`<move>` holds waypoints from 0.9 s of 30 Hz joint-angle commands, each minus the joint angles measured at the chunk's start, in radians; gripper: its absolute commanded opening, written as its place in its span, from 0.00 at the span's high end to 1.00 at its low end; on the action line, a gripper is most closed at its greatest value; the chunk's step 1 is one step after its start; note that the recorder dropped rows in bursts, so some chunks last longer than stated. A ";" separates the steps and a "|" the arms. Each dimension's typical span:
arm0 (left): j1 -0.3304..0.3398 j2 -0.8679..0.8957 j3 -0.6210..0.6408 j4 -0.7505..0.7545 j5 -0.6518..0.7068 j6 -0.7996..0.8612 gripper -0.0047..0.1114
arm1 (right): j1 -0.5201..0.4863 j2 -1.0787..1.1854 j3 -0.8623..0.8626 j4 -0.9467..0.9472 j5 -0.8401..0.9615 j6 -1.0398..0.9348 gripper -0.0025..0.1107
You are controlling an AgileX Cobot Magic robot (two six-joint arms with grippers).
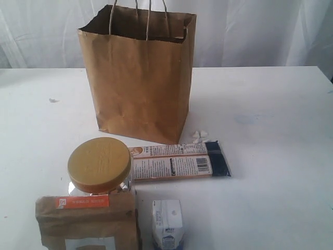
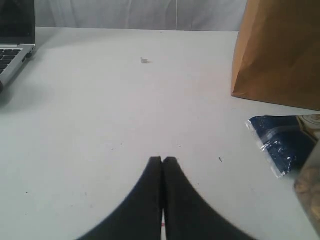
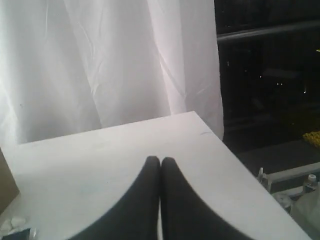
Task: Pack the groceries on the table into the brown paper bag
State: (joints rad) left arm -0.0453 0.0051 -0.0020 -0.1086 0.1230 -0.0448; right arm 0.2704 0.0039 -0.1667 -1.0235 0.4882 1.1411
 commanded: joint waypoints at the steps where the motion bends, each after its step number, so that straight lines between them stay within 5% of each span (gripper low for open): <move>1: -0.001 -0.005 0.002 -0.006 0.002 -0.001 0.96 | -0.001 -0.004 0.056 0.201 0.003 -0.112 0.98; 4: -0.001 -0.005 0.002 -0.006 0.002 -0.001 0.96 | -0.003 -0.004 0.086 0.457 0.050 -0.349 0.98; 12: -0.001 -0.005 0.002 -0.006 0.002 -0.001 0.96 | -0.038 -0.004 0.167 0.604 -0.032 -0.469 0.98; 27: -0.001 -0.005 0.002 -0.006 0.002 -0.001 0.96 | -0.121 -0.004 0.167 0.493 -0.477 -0.495 0.98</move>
State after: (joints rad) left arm -0.0453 0.0051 -0.0020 -0.1086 0.1230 -0.0448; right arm 0.1564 0.0039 -0.0020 -0.5384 0.1138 0.6598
